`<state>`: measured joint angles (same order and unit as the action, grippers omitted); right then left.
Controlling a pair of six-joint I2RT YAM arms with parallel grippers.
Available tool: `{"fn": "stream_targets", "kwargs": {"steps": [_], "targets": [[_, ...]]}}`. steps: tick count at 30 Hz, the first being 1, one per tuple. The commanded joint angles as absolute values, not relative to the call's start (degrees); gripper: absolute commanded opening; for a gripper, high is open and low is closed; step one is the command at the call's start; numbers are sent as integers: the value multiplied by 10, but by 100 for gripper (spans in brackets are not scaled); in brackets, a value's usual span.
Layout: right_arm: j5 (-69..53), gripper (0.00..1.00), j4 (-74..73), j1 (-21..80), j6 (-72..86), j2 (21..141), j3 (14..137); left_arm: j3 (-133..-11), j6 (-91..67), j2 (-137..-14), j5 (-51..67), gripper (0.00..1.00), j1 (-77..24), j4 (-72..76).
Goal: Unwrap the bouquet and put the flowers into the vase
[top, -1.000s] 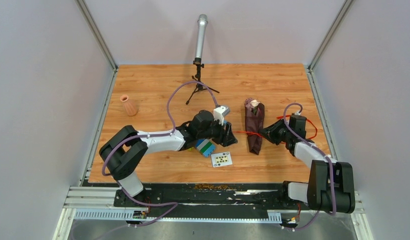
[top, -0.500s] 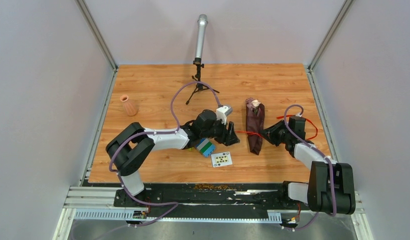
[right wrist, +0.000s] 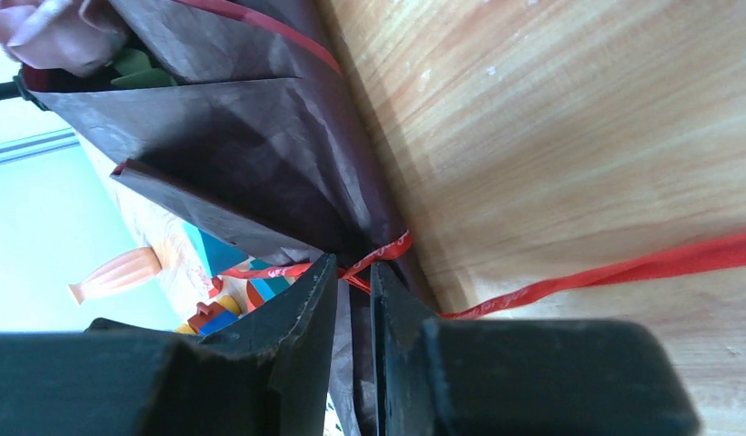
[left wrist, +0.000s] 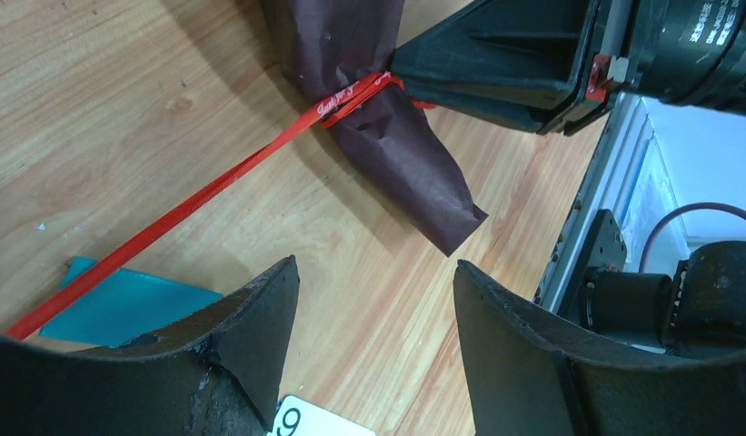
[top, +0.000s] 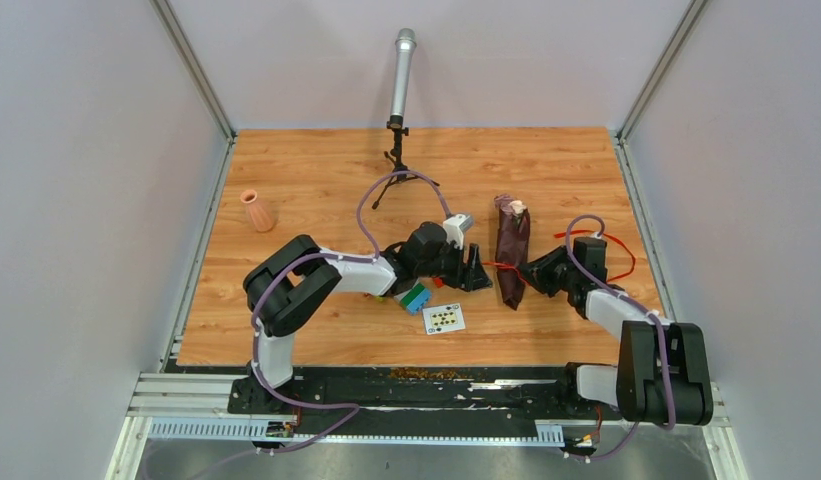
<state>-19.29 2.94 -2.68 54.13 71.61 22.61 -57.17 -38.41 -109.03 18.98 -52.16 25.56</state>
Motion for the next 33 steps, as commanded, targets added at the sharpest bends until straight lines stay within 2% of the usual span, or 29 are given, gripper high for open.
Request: {"fn": "stream_targets", "kwargs": {"steps": [1, 25, 33], "targets": [[-178, 22, 66, -20, 565, 728, 215, -611, -407, -1107, 186, 72, -532, 284], [-170, 17, 97, -3, 585, 751, 207, -646, -518, -1200, 176, 79, -544, 328], [-161, 16, 87, -2, 581, 744, 209, -662, -526, -1224, 171, 75, -544, 319]]}}
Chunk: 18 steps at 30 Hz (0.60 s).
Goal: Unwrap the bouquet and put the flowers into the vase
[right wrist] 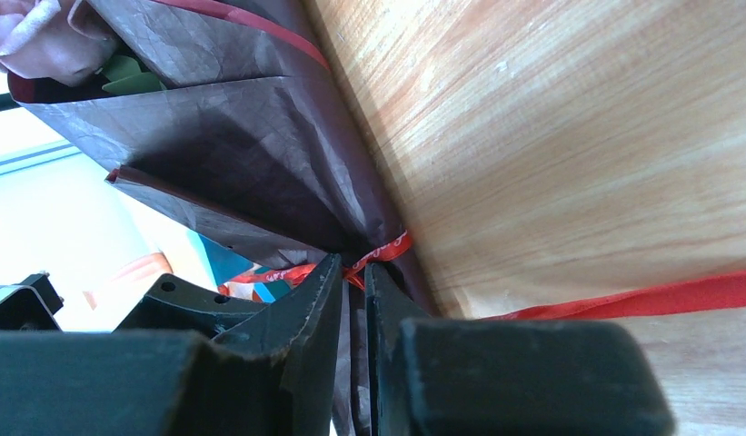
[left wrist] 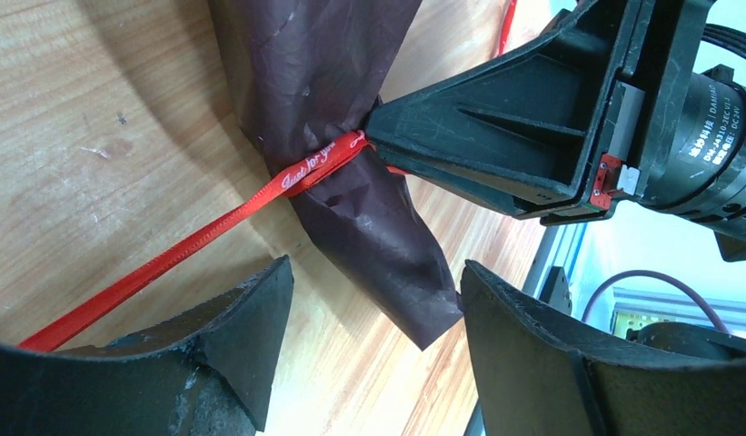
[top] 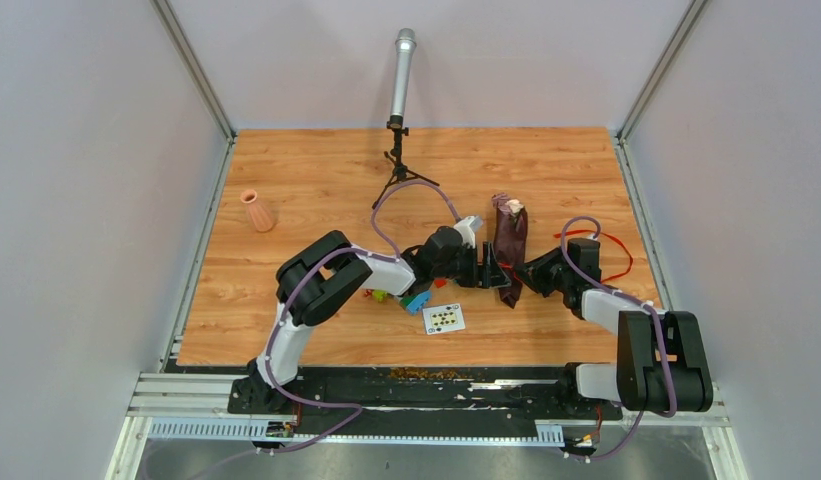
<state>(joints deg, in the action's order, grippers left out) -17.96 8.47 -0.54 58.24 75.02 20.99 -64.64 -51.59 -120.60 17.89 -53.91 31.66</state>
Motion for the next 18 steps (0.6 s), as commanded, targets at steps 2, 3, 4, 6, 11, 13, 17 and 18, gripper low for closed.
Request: {"fn": "stream_targets", "kwargs": {"steps": [2, 3, 4, 6, 11, 13, 17, 18], "targets": [[-160, 16, 82, -3, 579, 744, 210, -666, -528, -1230, 175, 73, -544, 320], [-161, 16, 81, -2, 579, 743, 210, -669, -528, -1235, 177, 72, -544, 320], [-162, 15, 81, -2, 579, 742, 210, -672, -528, -1238, 177, 71, -544, 319], [-166, 15, 81, -2, 580, 740, 210, -675, -528, -1244, 180, 69, -545, 317], [-172, 15, 86, -2, 589, 735, 208, -684, -529, -1261, 183, 61, -544, 317], [-175, 14, 89, -2, 591, 735, 207, -686, -534, -1269, 184, 55, -545, 319], [-171, 9, 90, 17, 592, 735, 206, -687, -541, -1274, 182, 41, -545, 319], [-170, 6, 93, 17, 592, 735, 205, -685, -542, -1274, 181, 36, -544, 317]]}}
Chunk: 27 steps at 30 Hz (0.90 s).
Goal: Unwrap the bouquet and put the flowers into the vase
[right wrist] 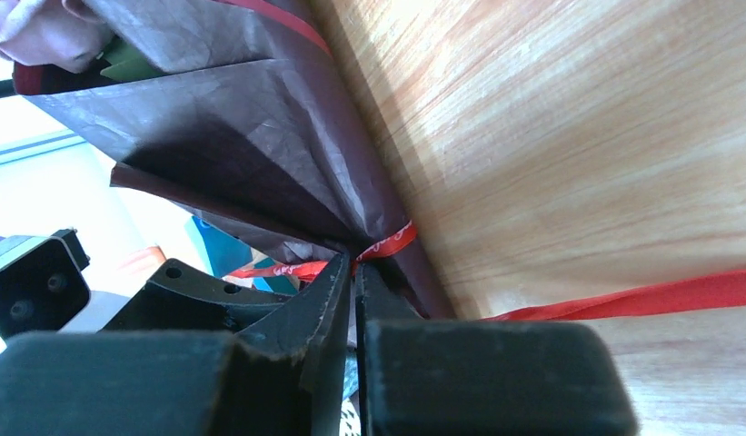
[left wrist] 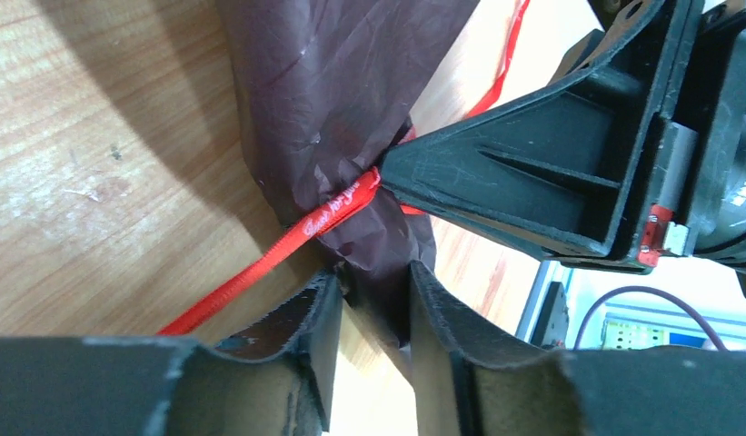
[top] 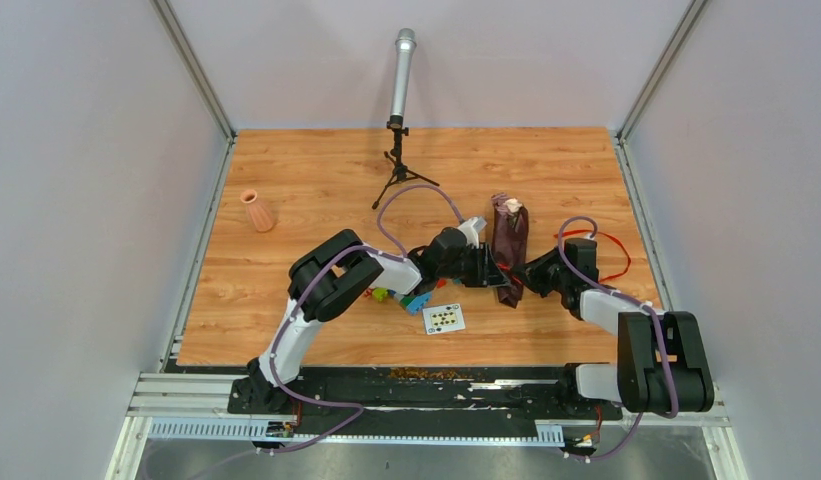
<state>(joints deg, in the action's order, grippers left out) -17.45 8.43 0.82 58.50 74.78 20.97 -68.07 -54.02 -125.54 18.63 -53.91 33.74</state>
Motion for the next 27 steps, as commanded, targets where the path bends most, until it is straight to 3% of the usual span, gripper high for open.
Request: {"fn": "stream_targets", "kwargs": {"steps": [1, 3, 10, 27], "targets": [[-168, 4, 95, 17, 594, 736, 204, -684, -543, -1273, 179, 31, -544, 315], [-165, 0, 101, 17, 599, 738, 206, -679, -549, -1271, 176, 23, -544, 314], [-150, 0, 103, 17, 603, 741, 220, -665, -551, -1267, 167, 0, -544, 312], [-17, 0, 38, 10, 580, 664, 240, -631, -554, -1253, 151, 0, -534, 323]]}}
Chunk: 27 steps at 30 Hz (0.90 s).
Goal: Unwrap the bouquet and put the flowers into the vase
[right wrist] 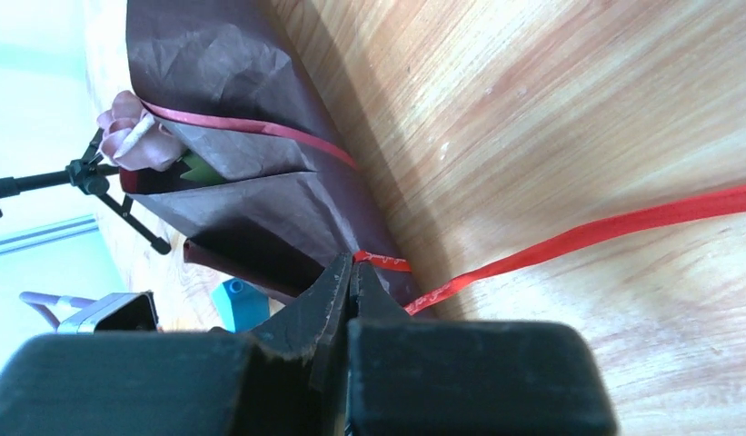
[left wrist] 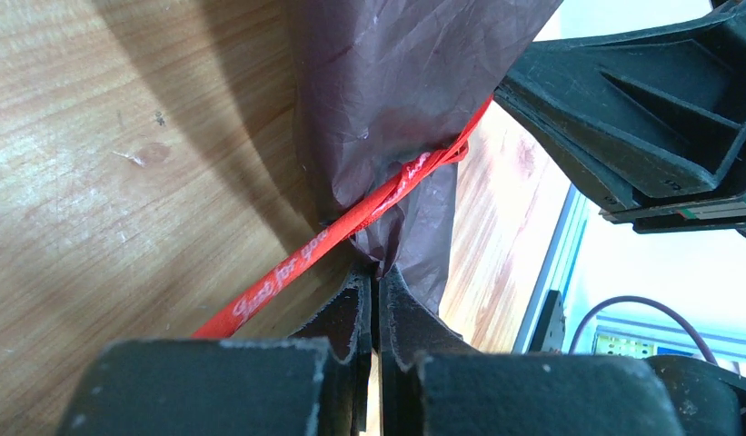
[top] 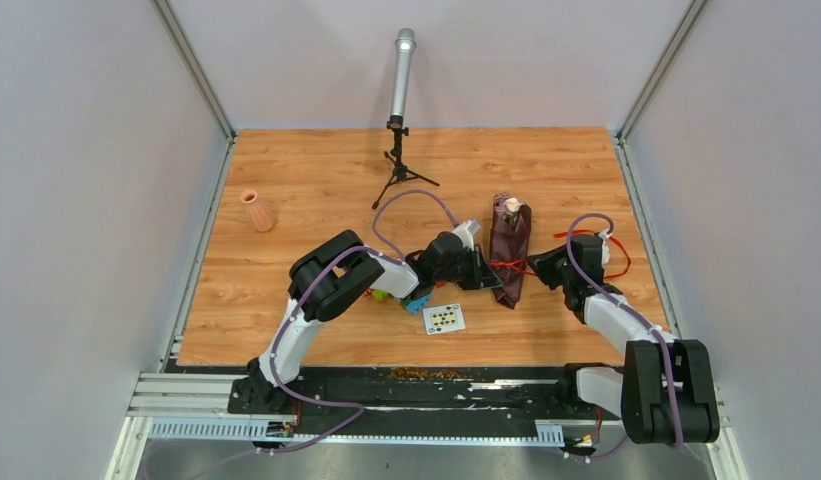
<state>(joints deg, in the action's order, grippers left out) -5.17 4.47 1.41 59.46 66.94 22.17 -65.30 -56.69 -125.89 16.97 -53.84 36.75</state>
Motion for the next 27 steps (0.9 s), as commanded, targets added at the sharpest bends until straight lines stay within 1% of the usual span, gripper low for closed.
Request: {"fn": "stream_targets", "kwargs": {"steps": [1, 5, 13, 15, 27], "targets": [[-13, 0, 38, 7, 580, 666, 237, -629, -555, -1252, 151, 0, -533, 324], [-8, 0, 39, 6, 579, 672, 225, -619, -556, -1247, 149, 0, -528, 330], [0, 0, 34, -34, 572, 685, 204, -604, -558, -1238, 146, 0, -521, 338], [19, 0, 30, -44, 565, 682, 204, -599, -556, -1234, 144, 0, -519, 340], [26, 0, -31, -167, 495, 634, 226, -568, -555, -1210, 144, 0, -501, 351]]}}
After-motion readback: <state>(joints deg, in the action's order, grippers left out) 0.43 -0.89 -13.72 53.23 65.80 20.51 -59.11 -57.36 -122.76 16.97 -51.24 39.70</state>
